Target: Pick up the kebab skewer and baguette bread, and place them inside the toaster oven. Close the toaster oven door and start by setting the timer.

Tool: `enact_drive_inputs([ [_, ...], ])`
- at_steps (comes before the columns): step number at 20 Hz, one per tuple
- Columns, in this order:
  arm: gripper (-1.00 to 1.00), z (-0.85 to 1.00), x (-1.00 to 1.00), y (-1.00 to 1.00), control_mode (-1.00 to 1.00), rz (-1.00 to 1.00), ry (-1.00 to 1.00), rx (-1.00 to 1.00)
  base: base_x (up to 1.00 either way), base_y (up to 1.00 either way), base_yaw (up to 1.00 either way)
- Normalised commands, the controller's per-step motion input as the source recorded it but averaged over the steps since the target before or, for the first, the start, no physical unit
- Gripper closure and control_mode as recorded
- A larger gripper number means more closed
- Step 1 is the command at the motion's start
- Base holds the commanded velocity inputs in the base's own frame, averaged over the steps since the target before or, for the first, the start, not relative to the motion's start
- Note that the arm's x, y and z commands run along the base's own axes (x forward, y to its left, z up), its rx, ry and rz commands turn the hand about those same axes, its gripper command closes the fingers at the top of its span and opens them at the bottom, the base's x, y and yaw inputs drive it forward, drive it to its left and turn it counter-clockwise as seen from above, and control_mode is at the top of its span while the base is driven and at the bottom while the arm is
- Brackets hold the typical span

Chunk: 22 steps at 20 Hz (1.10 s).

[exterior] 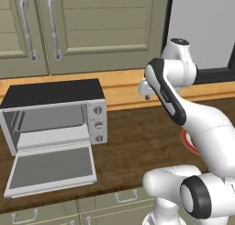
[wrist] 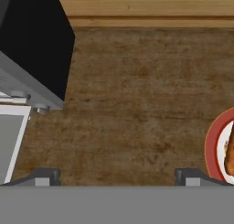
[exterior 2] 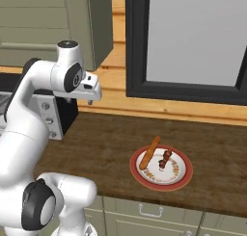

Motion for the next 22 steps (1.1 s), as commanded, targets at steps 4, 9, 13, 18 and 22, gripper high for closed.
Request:
enact_drive_inputs([
  [4,-1.00,0.00,0.00,0.00,1.00,0.00,0.00,0.00,0.29,0.02,0.00],
  [9,-1.00,-0.01,0.00,0.07,-1.00,-0.01,0.00,0.00,0.00,0.00,0.00],
  [13,-1.00,-0.13,-0.22,0.71,-1.00,-0.17,-0.03,0.00,0.00,0.00,0.00],
  [18,-1.00,-0.09,-0.40,0.98,-1.00,-0.12,-0.07,0.00,0.00,0.00,0.00],
  [22,-1.00,-0.13,-0.22,0.95,-1.00,-0.08,-0.08,-0.02,0.00,0.00,0.00],
])
